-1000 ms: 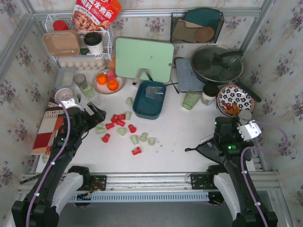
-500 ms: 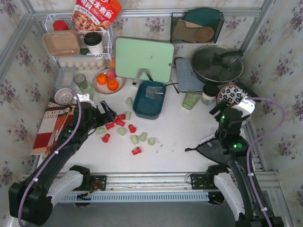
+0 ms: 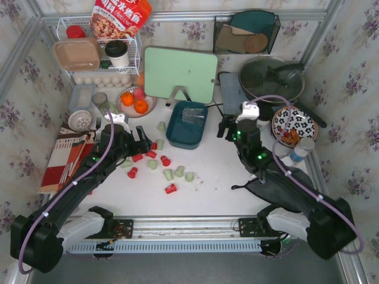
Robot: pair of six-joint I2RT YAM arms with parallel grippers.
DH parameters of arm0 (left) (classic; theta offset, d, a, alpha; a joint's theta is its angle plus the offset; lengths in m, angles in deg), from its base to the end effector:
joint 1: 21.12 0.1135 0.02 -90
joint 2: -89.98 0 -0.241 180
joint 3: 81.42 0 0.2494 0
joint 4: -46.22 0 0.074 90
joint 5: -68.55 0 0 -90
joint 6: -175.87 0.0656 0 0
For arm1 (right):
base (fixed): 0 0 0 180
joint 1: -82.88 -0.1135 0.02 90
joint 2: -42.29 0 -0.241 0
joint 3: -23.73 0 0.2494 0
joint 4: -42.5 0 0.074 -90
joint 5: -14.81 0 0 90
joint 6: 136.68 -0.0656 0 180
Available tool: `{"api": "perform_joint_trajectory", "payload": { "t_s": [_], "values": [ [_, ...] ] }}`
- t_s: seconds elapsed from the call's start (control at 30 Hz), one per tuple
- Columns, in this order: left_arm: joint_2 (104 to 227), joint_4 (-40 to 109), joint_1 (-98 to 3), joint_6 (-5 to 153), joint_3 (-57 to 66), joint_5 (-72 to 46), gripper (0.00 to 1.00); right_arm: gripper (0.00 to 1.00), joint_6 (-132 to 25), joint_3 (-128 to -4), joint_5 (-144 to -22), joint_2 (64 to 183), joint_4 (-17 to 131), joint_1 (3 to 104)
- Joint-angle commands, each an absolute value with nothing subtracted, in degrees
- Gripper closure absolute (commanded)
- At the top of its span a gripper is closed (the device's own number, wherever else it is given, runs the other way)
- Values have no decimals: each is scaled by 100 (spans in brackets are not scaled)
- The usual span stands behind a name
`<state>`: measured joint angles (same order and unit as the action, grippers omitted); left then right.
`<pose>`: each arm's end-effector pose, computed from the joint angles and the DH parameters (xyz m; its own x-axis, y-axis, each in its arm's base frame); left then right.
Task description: Mix the coffee capsules in the storage basket
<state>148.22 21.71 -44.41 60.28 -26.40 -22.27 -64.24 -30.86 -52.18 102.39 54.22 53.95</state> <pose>0.2444 -0.1042 0.2395 -0.5512 -0.2329 -0.8012 0.1615 0.9123 -0.3763 0.2544 0.1113 0.2587 -0.2829 0.1609 -0.9455 -0.0348 0.9835 0.1778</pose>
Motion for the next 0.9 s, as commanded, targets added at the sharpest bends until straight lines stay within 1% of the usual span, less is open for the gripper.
{"api": "perform_joint_trajectory", "payload": {
  "t_s": [0.0,0.07,0.17,0.33,0.53,0.7,0.87],
  "values": [
    [14777,2161,-4459,6170,-2585,-2413,4,19,-6399,-3239,-6025,11142,3594,5252],
    [14743,2130,-4459,6170,-2576,-2438,4,19,-6475,-3421,-6204,11664,3251,5034],
    [14695,2090,-4459,6151,-2575,-2481,4,19,-6547,-3748,-6441,12497,2887,5001],
    [14663,2062,-4459,6126,-2563,-2505,4,21,-6730,-4184,-6448,13391,2611,5001],
    [14677,2048,-4459,6092,-2557,-2505,4,23,-6783,-4490,-6438,14152,2282,5023],
    [14693,2031,-4459,6082,-2541,-2510,3,25,-6953,-4879,-6280,14599,2587,5046],
    [14677,2035,-4459,6064,-2540,-2481,3,27,-6991,-4991,-5990,14887,2537,5085]
  ]
}}
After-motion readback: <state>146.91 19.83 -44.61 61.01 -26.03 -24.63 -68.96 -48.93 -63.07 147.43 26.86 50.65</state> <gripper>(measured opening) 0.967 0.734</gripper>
